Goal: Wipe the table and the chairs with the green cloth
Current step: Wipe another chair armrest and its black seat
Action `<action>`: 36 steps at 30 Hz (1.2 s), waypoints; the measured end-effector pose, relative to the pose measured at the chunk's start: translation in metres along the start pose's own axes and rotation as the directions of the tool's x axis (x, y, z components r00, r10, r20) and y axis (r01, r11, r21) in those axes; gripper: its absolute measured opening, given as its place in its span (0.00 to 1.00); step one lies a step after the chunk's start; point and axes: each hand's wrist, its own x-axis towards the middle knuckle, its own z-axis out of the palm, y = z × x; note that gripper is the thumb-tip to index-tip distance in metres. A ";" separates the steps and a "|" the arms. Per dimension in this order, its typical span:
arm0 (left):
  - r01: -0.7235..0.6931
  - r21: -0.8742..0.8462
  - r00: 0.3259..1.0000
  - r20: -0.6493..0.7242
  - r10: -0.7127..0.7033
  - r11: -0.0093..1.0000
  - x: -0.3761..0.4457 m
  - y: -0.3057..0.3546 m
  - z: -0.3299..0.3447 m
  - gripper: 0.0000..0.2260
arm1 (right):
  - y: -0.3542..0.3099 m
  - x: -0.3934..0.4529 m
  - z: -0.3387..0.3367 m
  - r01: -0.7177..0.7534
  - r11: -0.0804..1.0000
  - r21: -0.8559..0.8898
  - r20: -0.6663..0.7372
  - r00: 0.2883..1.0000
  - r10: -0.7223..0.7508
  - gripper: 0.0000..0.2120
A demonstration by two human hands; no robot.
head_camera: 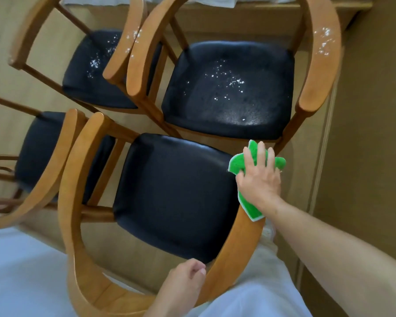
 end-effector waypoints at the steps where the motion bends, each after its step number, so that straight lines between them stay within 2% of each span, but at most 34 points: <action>1: -0.012 0.009 1.000 0.011 0.012 1.000 0.001 0.001 0.002 0.07 | 0.001 -0.018 0.007 0.038 0.999 -0.039 0.050 0.998 -0.036 0.33; 4: -0.056 0.051 0.998 0.026 0.054 0.997 0.002 0.008 0.003 0.08 | 0.001 -0.077 0.026 0.144 0.987 -0.071 0.173 0.976 -0.130 0.30; 7: -0.146 0.078 0.989 0.019 0.145 0.986 0.002 0.012 -0.003 0.08 | -0.013 -0.137 0.035 0.232 0.971 -0.051 0.167 0.961 -0.221 0.24; 9: -0.179 0.093 0.984 0.014 0.179 0.979 0.002 0.012 -0.008 0.08 | -0.022 -0.164 0.040 0.304 0.947 -0.103 0.175 0.943 -0.283 0.22; 12: -0.191 0.126 0.981 0.004 0.192 0.973 0.005 0.011 -0.013 0.11 | -0.031 -0.177 0.045 0.369 0.915 -0.160 0.278 0.907 -0.317 0.19; 15: -0.193 0.133 0.981 -0.008 0.196 0.972 0.009 0.005 -0.015 0.11 | -0.024 -0.171 0.044 0.347 0.934 -0.087 0.307 0.901 -0.306 0.20; 18: -0.204 0.089 0.979 -0.004 0.205 0.975 0.010 -0.006 -0.012 0.10 | -0.009 -0.145 0.029 0.209 0.977 0.046 0.266 0.940 -0.214 0.27; 21: -0.201 -0.007 0.980 0.006 0.201 0.980 0.005 -0.019 -0.012 0.10 | 0.001 -0.097 0.004 -0.052 0.977 0.206 0.174 0.985 0.016 0.26; 23: -0.208 -0.053 0.978 -0.013 0.208 0.977 0.003 -0.028 -0.012 0.09 | 0.006 -0.073 -0.018 -0.242 0.934 0.265 0.188 0.962 0.196 0.25; 25: -0.223 -0.089 0.975 -0.028 0.221 0.971 0.003 -0.035 -0.011 0.08 | 0.009 -0.068 -0.041 -0.354 0.858 0.371 0.214 0.932 0.292 0.21; 28: -0.259 -0.147 0.966 -0.043 0.256 0.955 0.003 -0.036 -0.010 0.08 | 0.005 -0.082 -0.074 -0.399 0.732 0.553 0.252 0.917 0.310 0.09; 33: -0.361 -0.240 0.931 -0.037 0.363 0.901 0.002 -0.001 -0.012 0.10 | 0.000 -0.119 -0.109 -0.481 0.518 0.707 0.400 0.876 0.268 0.13; 36: -0.416 -0.304 0.905 -0.043 0.424 0.857 0.001 0.034 -0.007 0.19 | -0.002 -0.127 -0.113 -0.572 0.283 0.770 0.574 0.815 0.083 0.15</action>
